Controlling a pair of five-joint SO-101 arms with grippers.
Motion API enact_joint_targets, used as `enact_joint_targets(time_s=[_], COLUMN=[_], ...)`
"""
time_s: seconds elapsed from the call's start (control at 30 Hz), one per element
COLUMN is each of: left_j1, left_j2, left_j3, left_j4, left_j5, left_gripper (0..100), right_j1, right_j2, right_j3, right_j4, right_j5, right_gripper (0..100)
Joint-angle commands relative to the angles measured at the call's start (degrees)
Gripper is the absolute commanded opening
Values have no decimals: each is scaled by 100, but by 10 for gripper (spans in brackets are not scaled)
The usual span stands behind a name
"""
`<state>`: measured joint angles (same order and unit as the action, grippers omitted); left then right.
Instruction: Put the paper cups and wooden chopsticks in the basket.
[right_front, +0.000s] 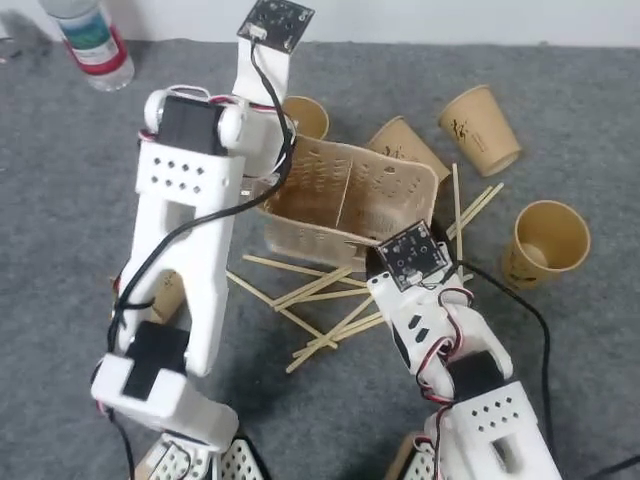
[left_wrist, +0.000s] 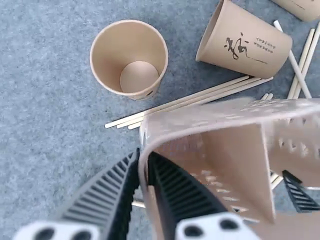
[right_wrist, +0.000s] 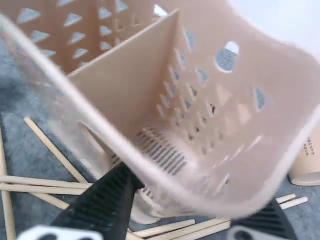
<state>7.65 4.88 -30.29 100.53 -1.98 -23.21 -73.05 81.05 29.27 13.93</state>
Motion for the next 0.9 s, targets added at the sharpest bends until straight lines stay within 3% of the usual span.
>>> enact_joint_targets(time_s=[0.0,0.1,0.17,0.3,0.47,0.67,0.87], left_j1=[-88,-88,-132,-141,-264,-738,-554], left_j2=[-431,-211,-79,-18,-26,-26,-387], left_j3=[31,163,259,523,593,655,1349], left_j4=[18,18,18,18,26,26,18], left_j5=[-62,-53,-53,-53,-70,-97,-422], left_gripper=[11,24,86,199,202,203,157], right_j1=[-4,-4,-4,13,13,22,4], right_j2=[66,66,66,66,66,66,66], right_j3=[-237,-290,-246,-229,-229,-220,-229], right_j4=[295,312,286,286,277,277,268], right_j5=[-53,-88,-88,-88,-88,-88,-97], right_gripper=[204,78,57,127,203,202,202])
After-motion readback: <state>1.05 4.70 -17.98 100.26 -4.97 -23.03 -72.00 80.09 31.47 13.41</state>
